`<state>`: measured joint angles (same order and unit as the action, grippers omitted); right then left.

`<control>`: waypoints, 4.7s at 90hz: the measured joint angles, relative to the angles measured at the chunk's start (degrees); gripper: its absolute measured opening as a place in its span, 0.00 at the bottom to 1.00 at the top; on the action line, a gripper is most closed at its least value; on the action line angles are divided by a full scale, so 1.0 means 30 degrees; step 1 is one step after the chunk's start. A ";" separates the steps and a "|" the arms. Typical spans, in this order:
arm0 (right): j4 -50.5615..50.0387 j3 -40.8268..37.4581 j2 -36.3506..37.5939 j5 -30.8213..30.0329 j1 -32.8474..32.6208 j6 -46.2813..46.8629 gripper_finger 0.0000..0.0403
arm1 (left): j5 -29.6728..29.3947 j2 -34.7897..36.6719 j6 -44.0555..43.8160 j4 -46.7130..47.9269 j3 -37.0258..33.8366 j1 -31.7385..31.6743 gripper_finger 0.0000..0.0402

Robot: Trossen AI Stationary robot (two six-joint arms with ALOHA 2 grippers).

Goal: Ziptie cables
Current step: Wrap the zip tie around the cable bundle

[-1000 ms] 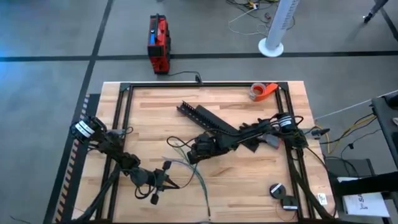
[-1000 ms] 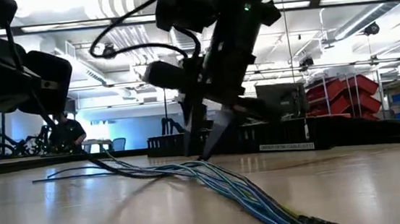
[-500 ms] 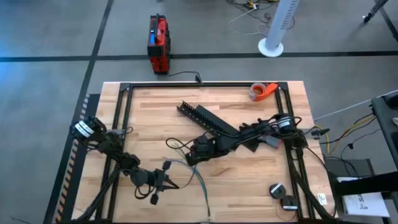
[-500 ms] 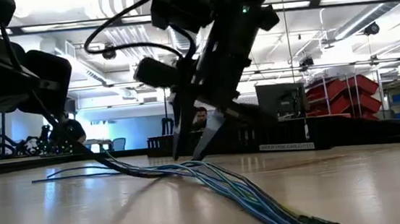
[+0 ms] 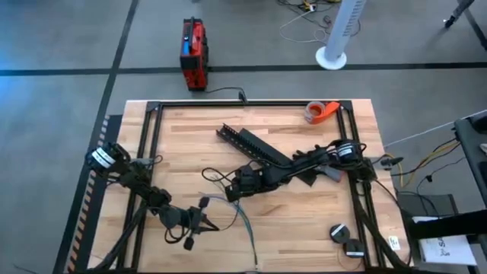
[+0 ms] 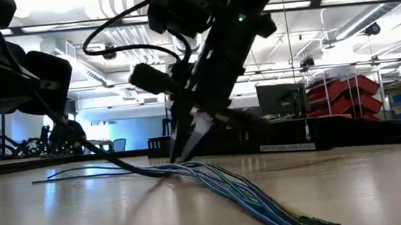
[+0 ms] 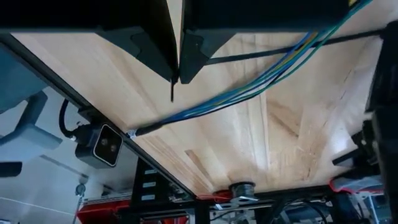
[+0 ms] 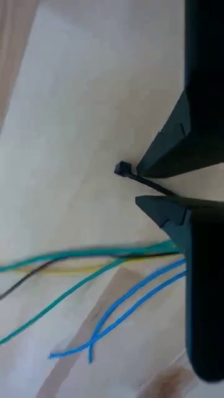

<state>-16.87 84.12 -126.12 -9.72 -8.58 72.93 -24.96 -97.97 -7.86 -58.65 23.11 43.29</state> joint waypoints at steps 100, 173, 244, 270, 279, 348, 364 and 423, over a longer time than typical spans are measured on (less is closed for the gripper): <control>1.5850 -0.0110 -0.0534 -1.1065 -0.5005 -2.7614 0.00 | 0.5653 0.3970 -0.7910 0.1064 -0.2113 -0.3401 0.00; 1.5717 -0.0059 -0.0505 -0.8565 -0.5025 -3.6338 0.00 | 0.8308 0.3949 -1.0379 0.1901 -0.1612 -0.4452 0.00; 1.5449 0.0210 -0.0498 -0.6606 -0.4802 -3.8705 0.00 | 0.9198 0.3942 -0.9698 0.2033 -0.1457 -0.4466 0.00; 1.4334 0.0217 -0.0485 -0.5631 -0.4626 -3.8244 0.00 | 0.9451 0.3942 -0.9406 0.2063 -0.1457 -0.4466 0.00; 1.4232 0.0217 -0.0308 -0.5639 -0.4590 -3.8263 0.00 | 0.9446 0.3942 -0.9406 0.2117 -0.1457 -0.4459 0.00; 1.3033 0.0217 0.0194 -0.3694 -0.3978 -3.8018 0.00 | 1.0084 0.3934 -0.8068 0.4133 -0.0469 -0.4575 0.00; 1.2998 0.0217 0.0194 -0.3479 -0.4015 -3.8018 0.00 | 1.0031 0.3934 -0.8102 0.4280 -0.0459 -0.4626 0.00; 1.2827 0.0217 0.0216 -0.3723 -0.4306 -3.8250 0.00 | 0.9948 0.3934 -0.8561 0.4269 -0.0459 -0.4656 0.00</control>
<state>21.61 84.77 -125.47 -20.88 -21.50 -41.82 4.89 -86.17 -33.54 -45.85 21.74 29.32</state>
